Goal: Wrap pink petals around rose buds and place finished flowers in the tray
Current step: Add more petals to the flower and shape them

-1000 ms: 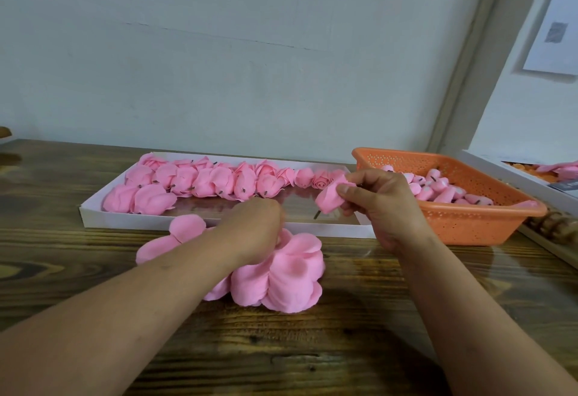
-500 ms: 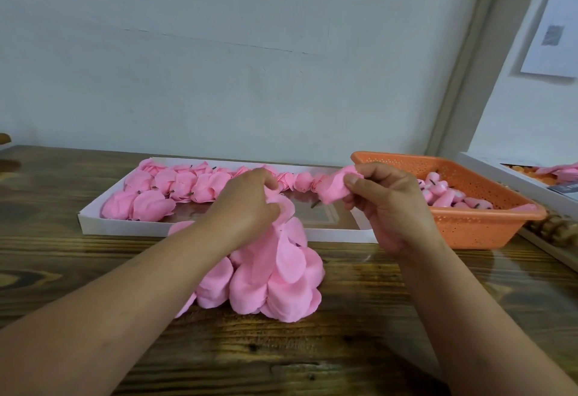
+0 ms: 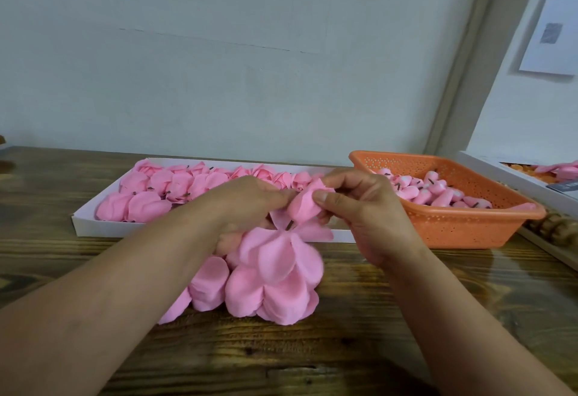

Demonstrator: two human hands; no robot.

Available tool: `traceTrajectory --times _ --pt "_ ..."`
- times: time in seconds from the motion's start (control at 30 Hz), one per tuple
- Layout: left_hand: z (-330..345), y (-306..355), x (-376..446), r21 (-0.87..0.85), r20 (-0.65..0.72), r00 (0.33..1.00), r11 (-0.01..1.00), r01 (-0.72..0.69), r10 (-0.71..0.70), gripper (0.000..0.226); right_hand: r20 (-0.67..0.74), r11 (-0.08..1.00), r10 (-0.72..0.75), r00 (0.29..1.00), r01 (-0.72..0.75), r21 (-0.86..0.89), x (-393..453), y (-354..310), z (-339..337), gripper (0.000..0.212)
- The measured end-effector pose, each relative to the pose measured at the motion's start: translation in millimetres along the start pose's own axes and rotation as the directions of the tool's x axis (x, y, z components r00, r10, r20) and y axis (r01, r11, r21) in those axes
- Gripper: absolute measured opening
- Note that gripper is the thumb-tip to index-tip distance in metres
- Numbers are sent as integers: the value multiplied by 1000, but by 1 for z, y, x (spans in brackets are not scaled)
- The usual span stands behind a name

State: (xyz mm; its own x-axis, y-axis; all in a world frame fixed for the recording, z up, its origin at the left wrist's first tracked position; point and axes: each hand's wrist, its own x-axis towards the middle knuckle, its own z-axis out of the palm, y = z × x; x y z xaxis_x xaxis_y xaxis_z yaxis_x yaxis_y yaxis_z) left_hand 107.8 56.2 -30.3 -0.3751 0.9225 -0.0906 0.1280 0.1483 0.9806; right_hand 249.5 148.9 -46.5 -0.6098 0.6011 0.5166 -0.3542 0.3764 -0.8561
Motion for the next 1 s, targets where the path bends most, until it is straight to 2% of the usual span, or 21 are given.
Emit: traceTrajectory --times 0.07,0.13,0.23,0.47,0.53,0.67,1.0 --pt "0 -1 -2 -217 64 994 972 95 -83 43 -16 999 -17 1000 16 -29 1 0 -1 22" --pt "-3 -3 -2 -361 131 980 914 185 -147 53 -28 997 -44 999 42 -69 1 -1 -2 23" --pt "-4 -4 -4 -446 141 977 870 209 -162 37 -29 986 -75 997 69 -151 1 -2 -3 23" --pt "8 -20 0 -580 -27 967 792 192 -254 12 -22 951 -128 992 116 -288 -1 -5 2 28" --pt "9 -22 1 -605 -50 967 778 170 -250 8 -21 948 -119 993 107 -299 -1 -4 2 27" --pt "6 -28 -1 -594 -28 978 790 151 -209 28 -6 938 -88 996 81 -337 -1 0 2 19" --pt "-3 -28 -8 -517 -113 983 853 67 -146 31 -47 975 -159 986 149 -164 -1 -6 3 20"
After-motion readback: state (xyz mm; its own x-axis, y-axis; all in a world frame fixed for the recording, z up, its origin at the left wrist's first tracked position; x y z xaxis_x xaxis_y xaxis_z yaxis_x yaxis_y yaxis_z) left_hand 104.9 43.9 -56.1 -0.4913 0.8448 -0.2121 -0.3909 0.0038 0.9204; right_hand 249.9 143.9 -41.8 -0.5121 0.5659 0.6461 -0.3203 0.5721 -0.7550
